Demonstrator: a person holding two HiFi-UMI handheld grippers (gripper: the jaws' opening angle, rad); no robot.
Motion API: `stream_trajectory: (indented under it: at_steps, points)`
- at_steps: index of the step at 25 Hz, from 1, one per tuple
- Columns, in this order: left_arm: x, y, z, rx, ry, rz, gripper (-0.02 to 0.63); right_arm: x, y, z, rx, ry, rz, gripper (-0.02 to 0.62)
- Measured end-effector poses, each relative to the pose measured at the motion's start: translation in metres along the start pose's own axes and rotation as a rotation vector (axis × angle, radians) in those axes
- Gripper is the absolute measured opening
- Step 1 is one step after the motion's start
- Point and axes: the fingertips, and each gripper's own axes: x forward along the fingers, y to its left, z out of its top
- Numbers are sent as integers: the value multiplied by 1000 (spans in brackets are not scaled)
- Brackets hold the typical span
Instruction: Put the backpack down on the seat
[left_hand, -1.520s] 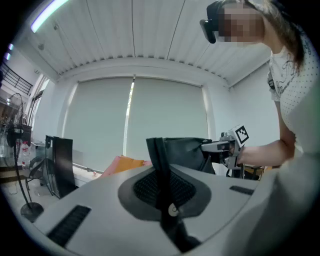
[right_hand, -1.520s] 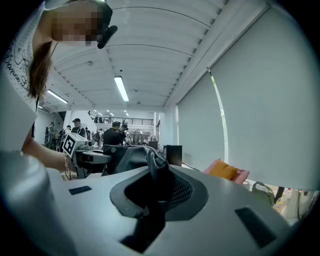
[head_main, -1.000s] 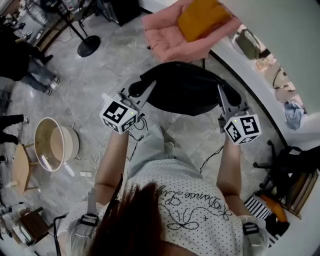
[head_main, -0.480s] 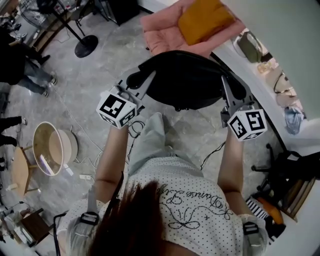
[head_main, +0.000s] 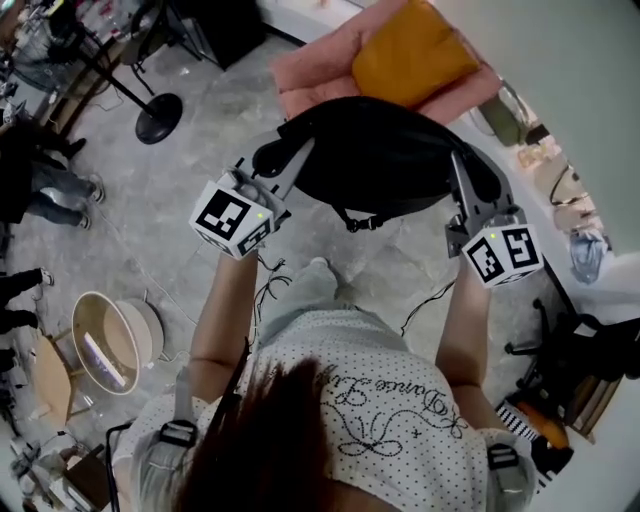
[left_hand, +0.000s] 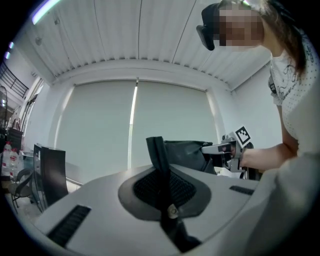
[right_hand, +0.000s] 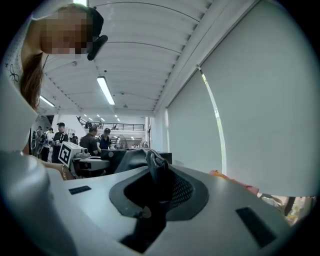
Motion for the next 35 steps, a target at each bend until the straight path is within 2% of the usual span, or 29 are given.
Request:
stream_trajectory:
  at_steps: [6,13,27,35]
  points:
    - [50,68,18,28,-16,-14,14,65,-36,20,-6,-41,-25,64]
    - [100,107,-2,19,20,6,15,115,-82,6,15,-9,-14,63]
    - [202,165,-34,5,86,210,15,214,-196,-18,76,48,189,63]
    - [246,180,-47,2,120,265,14,247,-245,-24,76,55,242,63]
